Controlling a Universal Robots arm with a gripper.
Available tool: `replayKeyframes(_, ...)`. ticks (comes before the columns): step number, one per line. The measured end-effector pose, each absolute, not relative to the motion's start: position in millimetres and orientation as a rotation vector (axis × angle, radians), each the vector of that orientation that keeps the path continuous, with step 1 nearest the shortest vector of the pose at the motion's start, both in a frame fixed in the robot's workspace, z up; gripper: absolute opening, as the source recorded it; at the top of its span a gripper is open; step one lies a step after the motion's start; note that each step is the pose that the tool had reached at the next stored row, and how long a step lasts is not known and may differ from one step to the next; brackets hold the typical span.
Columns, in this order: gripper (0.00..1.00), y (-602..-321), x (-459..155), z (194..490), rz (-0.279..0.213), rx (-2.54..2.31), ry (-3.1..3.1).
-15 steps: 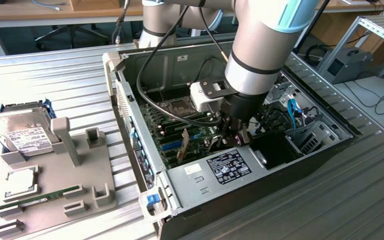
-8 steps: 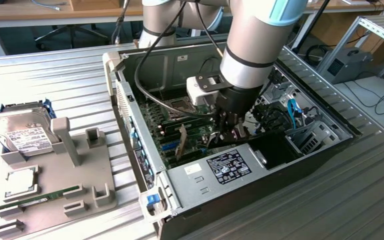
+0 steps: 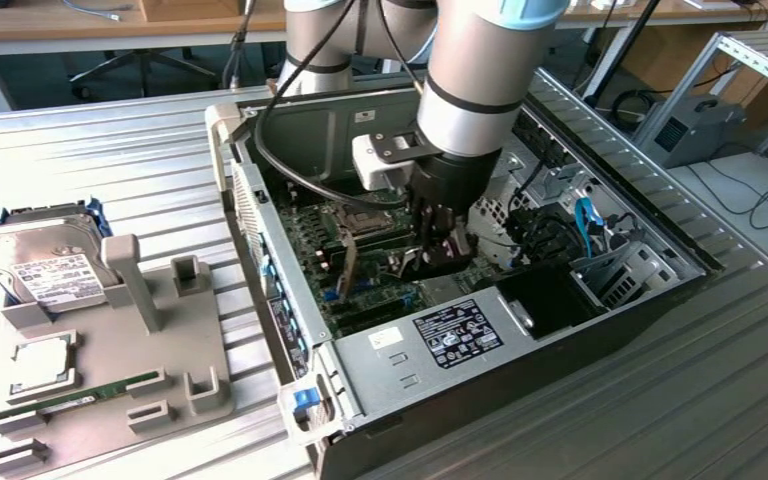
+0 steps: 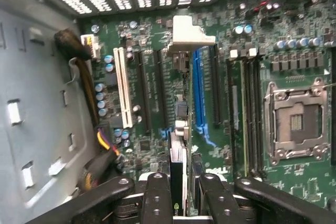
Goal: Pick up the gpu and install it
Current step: 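Insert the gpu into the slot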
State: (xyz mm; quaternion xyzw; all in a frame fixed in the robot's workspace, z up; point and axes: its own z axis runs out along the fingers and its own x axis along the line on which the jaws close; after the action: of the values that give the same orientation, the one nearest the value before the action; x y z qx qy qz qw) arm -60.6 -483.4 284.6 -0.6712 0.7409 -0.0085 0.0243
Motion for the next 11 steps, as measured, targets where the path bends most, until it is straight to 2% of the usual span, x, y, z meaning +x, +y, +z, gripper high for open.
replayKeyframes(5, 0.26, -472.1, -70.0, 284.5, -0.036, -2.086, 2.291)
replayKeyframes(11, 0.26, -471.1, -72.7, 283.4, -0.036, -2.16, 2.222)
